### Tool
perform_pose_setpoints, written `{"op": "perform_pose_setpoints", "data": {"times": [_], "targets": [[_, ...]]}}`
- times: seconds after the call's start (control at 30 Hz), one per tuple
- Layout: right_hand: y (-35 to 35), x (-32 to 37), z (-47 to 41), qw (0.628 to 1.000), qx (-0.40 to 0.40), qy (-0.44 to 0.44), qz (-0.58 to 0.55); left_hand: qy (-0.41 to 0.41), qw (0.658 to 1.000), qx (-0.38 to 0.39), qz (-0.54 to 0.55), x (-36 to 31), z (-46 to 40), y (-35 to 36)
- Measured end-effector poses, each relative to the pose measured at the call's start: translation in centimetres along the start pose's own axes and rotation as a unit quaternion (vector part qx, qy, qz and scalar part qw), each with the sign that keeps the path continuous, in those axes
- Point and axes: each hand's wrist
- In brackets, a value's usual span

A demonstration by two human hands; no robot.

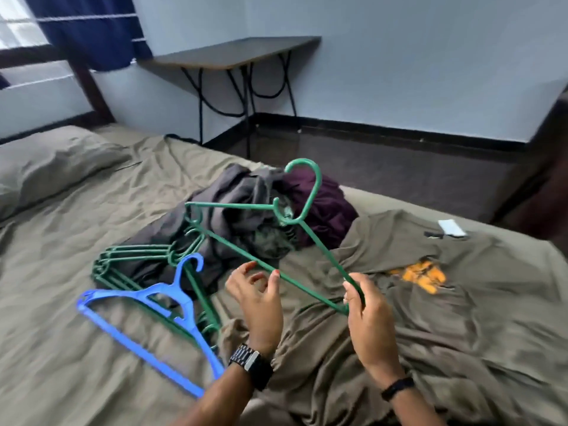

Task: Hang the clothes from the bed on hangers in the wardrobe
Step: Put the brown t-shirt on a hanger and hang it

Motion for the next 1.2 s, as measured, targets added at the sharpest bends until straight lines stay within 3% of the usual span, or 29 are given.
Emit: {"op": "perform_pose_setpoints", "data": {"times": [0.1, 0.17, 0.3, 0.47, 0.57, 0.7, 0.8, 0.87, 0.97, 1.2], "targets": [[-3.1, -1.9, -0.6, 0.997, -0.045, 0.059, -0.01, -0.137, 0.969, 0.068, 0.194, -1.6, 1.0, 4.6], [-5.4, -3.7, -1.2, 0.994, -0.066, 0.09, -0.01, -0.184, 0.944, 0.13, 0.242, -2.4, 1.7, 7.8], [-10.3, -7.5, -3.4, 0.977, -0.065, 0.201, 0.014, -0.216, 0.912, 0.268, 0.222, -4.0, 3.6, 13.6], [-14.5, -11.0, -7.3, 0.959, -0.095, 0.262, 0.049, -0.27, 0.886, 0.323, 0.195, -5.3, 6.7, 20.7], [-16.1, -12.8, -9.2, 0.945, -0.136, 0.289, 0.066, -0.282, 0.858, 0.397, 0.165, -5.4, 8.3, 24.5], [-18.1, -14.8, -9.9, 0.926, -0.251, 0.267, 0.091, -0.26, 0.816, 0.506, 0.107, -5.3, 8.0, 28.8], [-19.1, -15.4, -10.0, 0.913, -0.285, 0.268, 0.121, -0.217, 0.855, 0.468, 0.047, -3.9, 5.5, 31.9], [-19.3, -15.7, -10.0, 0.909, -0.274, 0.265, 0.168, -0.128, 0.879, 0.456, -0.058, -2.4, 3.5, 33.3], [-19.5, -16.0, -10.1, 0.908, -0.258, 0.267, 0.195, 0.022, 0.863, 0.451, -0.226, -0.7, 1.2, 34.5], [-19.9, -16.3, -10.1, 0.905, -0.264, 0.24, 0.232, 0.013, 0.867, 0.414, -0.278, 0.4, -0.8, 36.3]]}}
Point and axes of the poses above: each hand's wrist, its own z-axis away from the middle knuckle, its own y-axis out of the palm, x = y × z, and after that the axes turned 8 degrees about y, right-handed
